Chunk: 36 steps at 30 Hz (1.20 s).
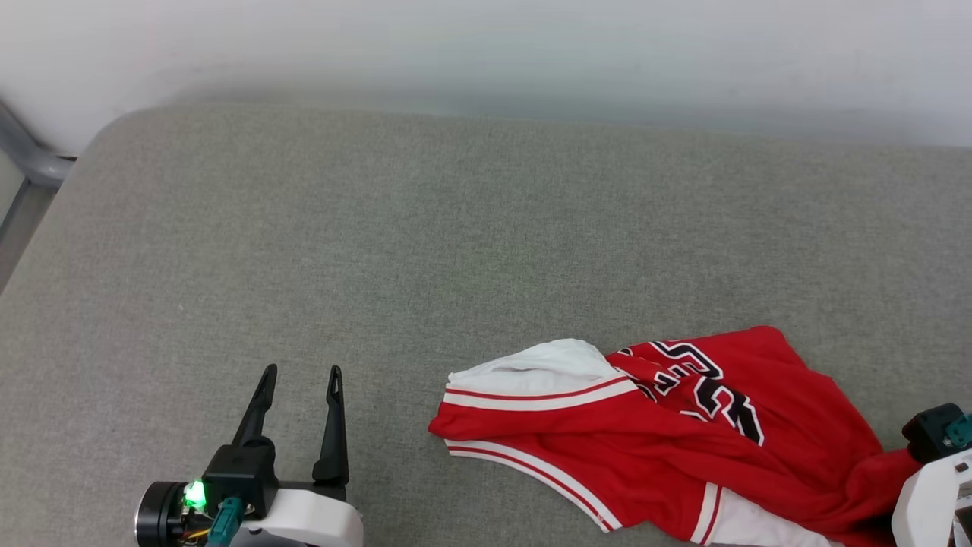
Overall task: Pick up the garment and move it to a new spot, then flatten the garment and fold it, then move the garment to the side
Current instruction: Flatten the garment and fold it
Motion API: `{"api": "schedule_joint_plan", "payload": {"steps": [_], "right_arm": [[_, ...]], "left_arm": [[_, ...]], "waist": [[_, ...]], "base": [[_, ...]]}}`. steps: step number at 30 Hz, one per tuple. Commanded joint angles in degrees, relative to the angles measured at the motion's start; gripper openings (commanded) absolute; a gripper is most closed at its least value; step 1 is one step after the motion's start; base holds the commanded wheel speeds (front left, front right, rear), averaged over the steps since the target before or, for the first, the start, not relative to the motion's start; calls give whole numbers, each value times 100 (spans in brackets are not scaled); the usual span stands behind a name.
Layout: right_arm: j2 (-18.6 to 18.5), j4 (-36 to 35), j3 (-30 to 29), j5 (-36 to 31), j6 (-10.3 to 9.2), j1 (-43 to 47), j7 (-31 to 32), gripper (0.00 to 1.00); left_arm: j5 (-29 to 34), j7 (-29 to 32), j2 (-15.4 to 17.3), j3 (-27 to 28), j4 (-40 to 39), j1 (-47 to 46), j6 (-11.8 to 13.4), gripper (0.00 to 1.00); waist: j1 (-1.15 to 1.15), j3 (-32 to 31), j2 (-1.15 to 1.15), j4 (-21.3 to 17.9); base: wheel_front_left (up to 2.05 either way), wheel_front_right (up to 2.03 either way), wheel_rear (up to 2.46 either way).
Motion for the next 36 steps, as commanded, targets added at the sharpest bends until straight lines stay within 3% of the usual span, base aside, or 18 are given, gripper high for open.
{"api": "schedule_joint_plan", "payload": {"steps": [1,10,17,21,29,36], "right_arm": [[116,-3,50,37,-2,-6,-140,0],[-79,-1342,-914,251,-3,317,-804,0],[295,-2736,-1899,14,-3,706,-660,0],[552,-3350,-2182,-181,-4,735,-432,0],[790,-3624,-1840,-521,-5,-531,-147,0],[946,-2452,-897,-611,-5,-2712,-40,0]], "left_arm": [[37,-15,-4,20,9,29,-23,100],[75,-15,-3,124,-15,270,-29,100],[89,-15,-4,130,-62,353,-53,100],[89,-15,-3,95,-119,359,-16,100],[46,-15,-3,23,-178,87,-43,100],[-72,-15,-4,-130,-223,-357,-38,100]], "waist": [[0,-115,0,-53],[0,-469,0,-213],[0,-541,0,-200],[0,-498,0,-160],[0,-123,0,29],[0,426,0,452]], "base": [[0,0,0],[0,0,0],[0,0,0],[0,0,0],[0,0,0],[0,0,0]]}}
